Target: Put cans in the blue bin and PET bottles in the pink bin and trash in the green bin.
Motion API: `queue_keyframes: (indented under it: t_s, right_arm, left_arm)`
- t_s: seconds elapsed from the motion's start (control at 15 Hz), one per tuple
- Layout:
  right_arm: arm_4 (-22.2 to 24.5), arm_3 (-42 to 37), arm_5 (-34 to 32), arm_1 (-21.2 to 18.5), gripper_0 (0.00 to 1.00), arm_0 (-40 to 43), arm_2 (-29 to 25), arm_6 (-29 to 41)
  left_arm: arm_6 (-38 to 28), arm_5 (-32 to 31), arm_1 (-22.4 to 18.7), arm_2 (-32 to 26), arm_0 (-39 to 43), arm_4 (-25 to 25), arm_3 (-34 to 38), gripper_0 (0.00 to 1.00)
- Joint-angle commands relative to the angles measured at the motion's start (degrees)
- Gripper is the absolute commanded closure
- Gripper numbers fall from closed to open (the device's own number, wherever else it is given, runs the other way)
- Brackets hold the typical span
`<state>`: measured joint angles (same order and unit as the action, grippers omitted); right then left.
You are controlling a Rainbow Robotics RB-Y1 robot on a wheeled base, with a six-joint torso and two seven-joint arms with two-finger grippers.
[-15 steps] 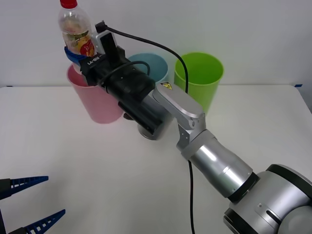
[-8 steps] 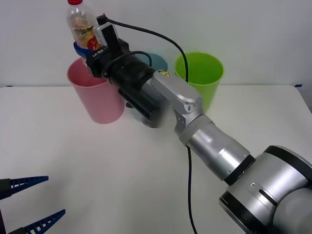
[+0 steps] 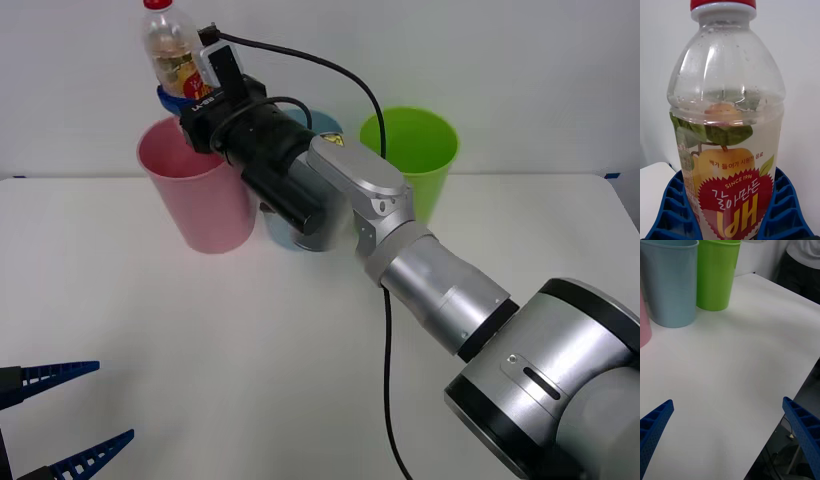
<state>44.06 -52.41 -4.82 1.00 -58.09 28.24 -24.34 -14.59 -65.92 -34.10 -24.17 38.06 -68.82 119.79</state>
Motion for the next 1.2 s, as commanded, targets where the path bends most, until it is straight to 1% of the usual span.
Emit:
queue_keyframes:
  t_s: [0.07,0.33,0.73,1.2]
  right_arm:
    - [-0.6,0.0,-0.1,0.0,1.00,0.0,2.3,1.1]
    - [-0.3,0.0,-0.5,0.0,1.00,0.0,3.1,1.6]
    - [-0.3,0.0,1.7,0.0,1.00,-1.7,3.2,2.5]
    - [-0.8,0.1,1.7,0.0,1.00,-1.7,3.9,3.9]
  left_arm:
    - [0.0,0.0,0.0,0.0,0.0,0.0,0.0,0.00]
    - [0.0,0.0,0.0,0.0,0.0,0.0,0.0,0.00]
    - [0.0,0.0,0.0,0.0,0.0,0.0,0.0,0.00]
    - [0.0,0.0,0.0,0.0,0.0,0.0,0.0,0.00]
